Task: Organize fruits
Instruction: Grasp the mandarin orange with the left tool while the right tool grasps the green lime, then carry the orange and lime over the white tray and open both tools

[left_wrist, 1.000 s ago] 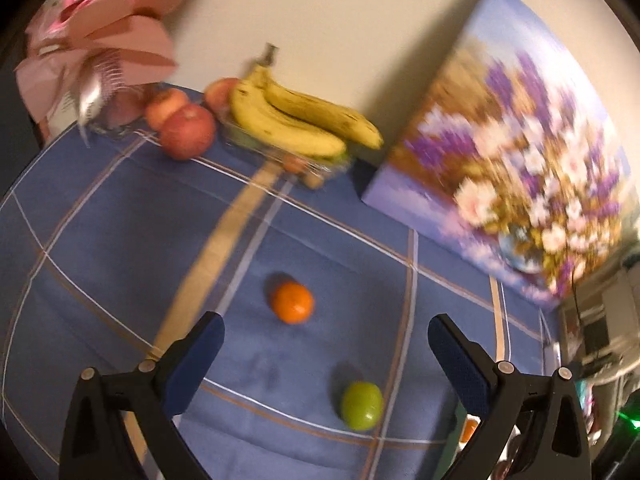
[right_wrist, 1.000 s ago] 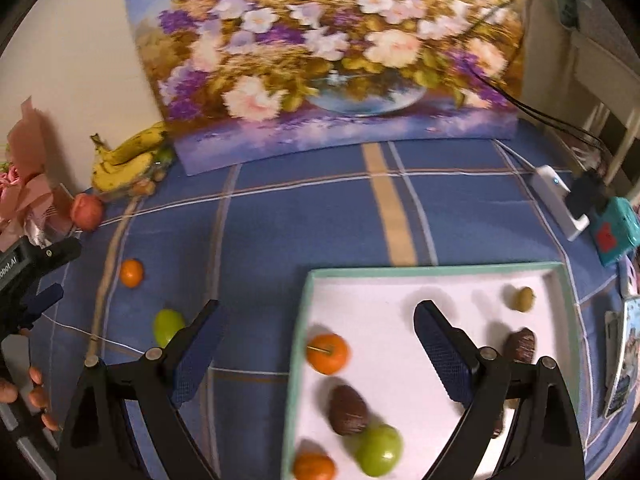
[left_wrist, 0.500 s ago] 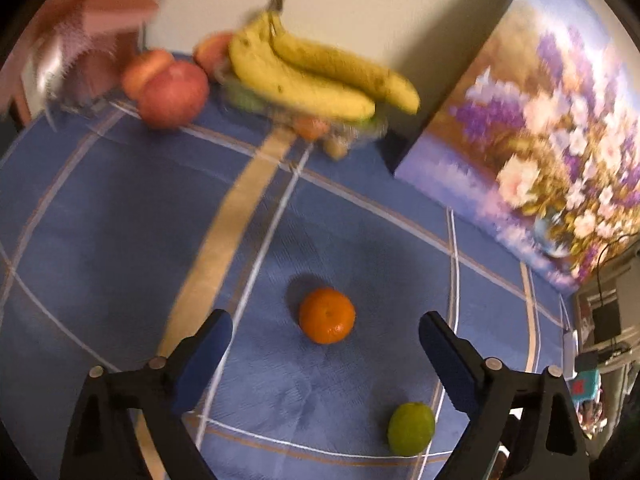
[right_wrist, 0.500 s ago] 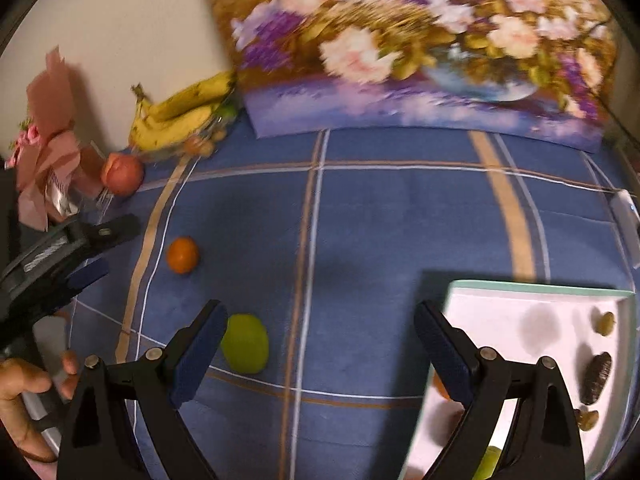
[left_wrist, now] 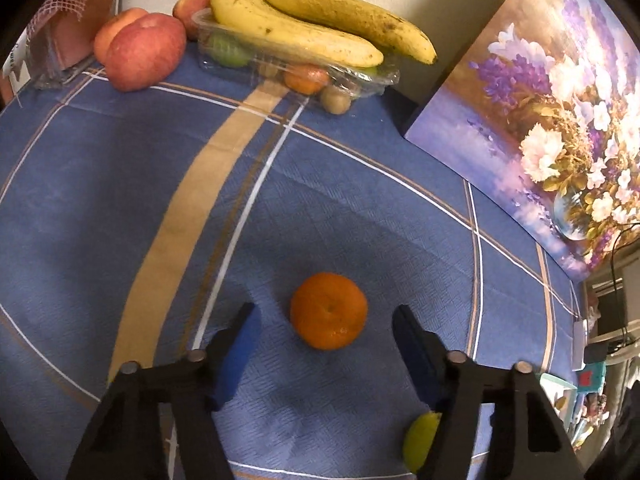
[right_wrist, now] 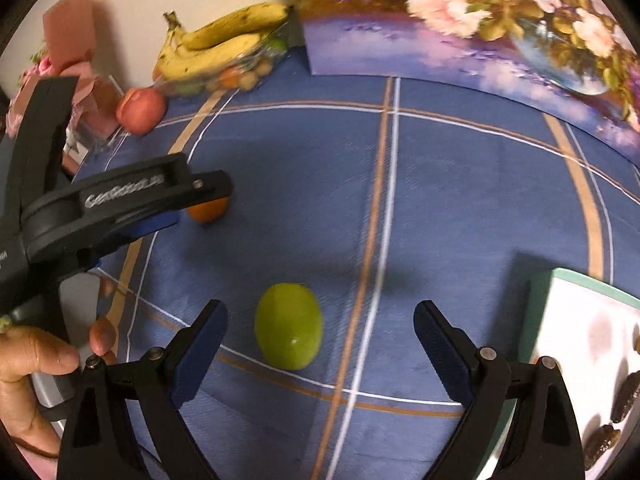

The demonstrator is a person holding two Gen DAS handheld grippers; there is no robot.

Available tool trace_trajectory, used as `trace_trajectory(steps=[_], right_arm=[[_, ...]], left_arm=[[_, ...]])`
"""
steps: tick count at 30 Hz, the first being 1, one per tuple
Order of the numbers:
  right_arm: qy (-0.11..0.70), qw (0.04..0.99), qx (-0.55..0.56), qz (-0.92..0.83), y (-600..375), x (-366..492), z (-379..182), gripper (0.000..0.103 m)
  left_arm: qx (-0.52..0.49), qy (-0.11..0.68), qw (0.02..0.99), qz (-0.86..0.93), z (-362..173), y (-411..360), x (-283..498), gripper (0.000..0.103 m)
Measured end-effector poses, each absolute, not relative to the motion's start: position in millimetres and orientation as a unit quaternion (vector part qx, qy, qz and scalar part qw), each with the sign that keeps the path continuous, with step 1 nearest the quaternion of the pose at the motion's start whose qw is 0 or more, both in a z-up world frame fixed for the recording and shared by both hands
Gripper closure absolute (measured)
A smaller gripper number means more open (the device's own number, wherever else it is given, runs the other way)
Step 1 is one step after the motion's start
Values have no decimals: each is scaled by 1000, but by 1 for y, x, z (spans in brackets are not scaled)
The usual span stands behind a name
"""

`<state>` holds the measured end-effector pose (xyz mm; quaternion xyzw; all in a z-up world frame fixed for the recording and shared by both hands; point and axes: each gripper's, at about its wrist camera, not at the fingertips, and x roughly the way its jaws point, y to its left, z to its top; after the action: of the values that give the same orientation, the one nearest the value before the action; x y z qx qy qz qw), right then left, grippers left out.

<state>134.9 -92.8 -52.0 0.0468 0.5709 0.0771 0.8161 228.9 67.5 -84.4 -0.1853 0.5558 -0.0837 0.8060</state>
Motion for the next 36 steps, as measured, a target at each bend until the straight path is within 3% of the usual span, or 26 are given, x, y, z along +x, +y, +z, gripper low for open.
trace_trajectory(steps=[2,8,14,36], right_arm=[[573,814,44,83,-88,136,-55,16],[575,812,41,94,-80,135,-59,43],[578,808,47,99,-77,135,-63,62],[556,820,102,93,-109,83,-23,62]], left_arm=[[-186,557,805,-88,-86,67,230,61],[-187,553,807,-94,-86,69,224,63],[-204,553,804,-82,-85,77,215,63],[-216,531,817,-66,-30,77,144,63]])
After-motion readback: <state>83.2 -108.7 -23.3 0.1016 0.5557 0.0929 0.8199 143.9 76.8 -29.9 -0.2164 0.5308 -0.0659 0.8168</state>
